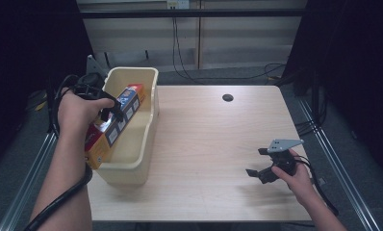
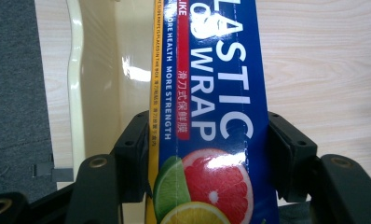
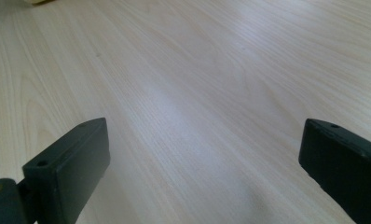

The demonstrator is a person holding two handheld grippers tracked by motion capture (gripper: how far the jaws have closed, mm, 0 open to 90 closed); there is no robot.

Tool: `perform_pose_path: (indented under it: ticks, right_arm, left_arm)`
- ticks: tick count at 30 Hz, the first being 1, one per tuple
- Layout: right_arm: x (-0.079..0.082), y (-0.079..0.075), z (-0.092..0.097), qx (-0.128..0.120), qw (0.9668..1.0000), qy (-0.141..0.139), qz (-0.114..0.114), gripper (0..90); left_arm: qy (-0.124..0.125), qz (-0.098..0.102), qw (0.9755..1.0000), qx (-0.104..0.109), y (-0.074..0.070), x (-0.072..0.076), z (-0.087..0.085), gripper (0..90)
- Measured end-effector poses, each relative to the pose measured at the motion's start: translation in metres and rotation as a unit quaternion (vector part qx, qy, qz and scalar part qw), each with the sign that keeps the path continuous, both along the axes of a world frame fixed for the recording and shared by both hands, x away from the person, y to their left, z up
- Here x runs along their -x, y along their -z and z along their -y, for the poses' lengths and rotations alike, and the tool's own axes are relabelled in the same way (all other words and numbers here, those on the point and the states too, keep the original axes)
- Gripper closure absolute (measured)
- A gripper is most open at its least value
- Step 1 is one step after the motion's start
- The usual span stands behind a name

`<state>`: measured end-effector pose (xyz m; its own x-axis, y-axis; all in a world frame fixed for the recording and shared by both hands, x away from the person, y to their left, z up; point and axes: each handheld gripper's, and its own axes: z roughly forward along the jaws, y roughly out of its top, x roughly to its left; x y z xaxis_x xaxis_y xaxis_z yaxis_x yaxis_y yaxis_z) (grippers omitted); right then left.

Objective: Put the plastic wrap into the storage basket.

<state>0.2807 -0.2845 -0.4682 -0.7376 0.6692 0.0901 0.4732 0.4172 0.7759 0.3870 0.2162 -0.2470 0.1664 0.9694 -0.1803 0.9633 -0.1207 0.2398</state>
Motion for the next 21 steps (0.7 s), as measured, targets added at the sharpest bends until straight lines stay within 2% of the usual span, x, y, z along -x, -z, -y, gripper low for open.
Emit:
perform_pose_path:
  ticks: [14, 21]
  right_arm:
    - [0.0, 0.0, 0.0, 0.001, 1.0, 0.002, 0.0, 1.9]
    - [0.0, 0.0, -0.001, 0.002, 1.0, 0.001, 0.0, 2.0]
  left_arm:
    - [-0.004, 0.001, 1.0, -0.001, 0.019, -0.005, -0.001, 41.0]
    - [-0.006, -0.006, 1.0, -0.002, 0.031, -0.008, 0.001, 41.0]
